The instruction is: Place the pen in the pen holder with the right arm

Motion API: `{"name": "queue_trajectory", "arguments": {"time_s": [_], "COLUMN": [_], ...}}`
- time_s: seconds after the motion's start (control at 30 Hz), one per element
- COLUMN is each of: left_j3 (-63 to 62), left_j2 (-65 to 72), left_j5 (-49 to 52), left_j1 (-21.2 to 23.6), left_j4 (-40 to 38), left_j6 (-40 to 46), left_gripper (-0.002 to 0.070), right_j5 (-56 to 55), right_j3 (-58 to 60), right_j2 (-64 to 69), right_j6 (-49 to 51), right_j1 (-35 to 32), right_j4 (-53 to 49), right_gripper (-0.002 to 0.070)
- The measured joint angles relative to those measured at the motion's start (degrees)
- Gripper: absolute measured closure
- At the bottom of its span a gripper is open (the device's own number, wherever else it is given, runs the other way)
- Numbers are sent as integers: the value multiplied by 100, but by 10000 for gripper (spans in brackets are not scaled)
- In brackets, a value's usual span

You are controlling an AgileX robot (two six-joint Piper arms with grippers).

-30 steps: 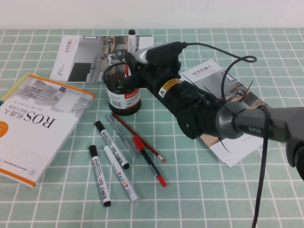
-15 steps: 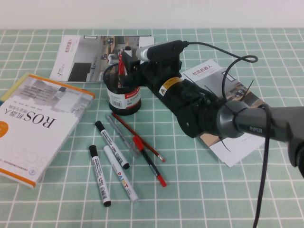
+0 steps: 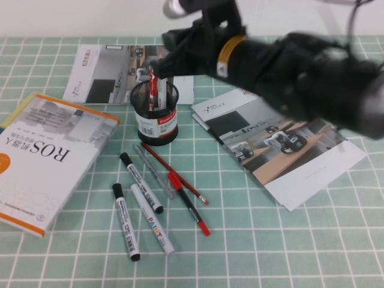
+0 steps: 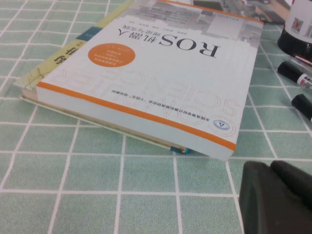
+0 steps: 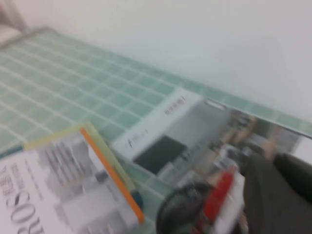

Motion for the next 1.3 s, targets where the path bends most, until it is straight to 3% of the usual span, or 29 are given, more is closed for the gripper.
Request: {"name": "queue_trajectory", "arguments": {"time_s": [0.23, 0.5, 0.8, 1.3], "left_j3": [0, 0, 0, 0], "left_j2": [0, 0, 0, 0], "left_j5": [0, 0, 0, 0], "left_j1": [0, 0, 0, 0], "left_j4": [0, 0, 0, 0], "left_j6": [0, 0, 0, 0], "left_gripper": [679, 679, 679, 679], "right_j5": [2308, 4516, 4850, 4813], "right_j3": [0, 114, 1333, 3577], "right_j2": [-1258, -2187, -3509, -5870], "right_j6": [-258, -893, -674, -562], "right_j1": [648, 1493, 1952, 1962], "right_j4": [-193, 713, 979, 770], "right_gripper": [693, 695, 695, 695]}}
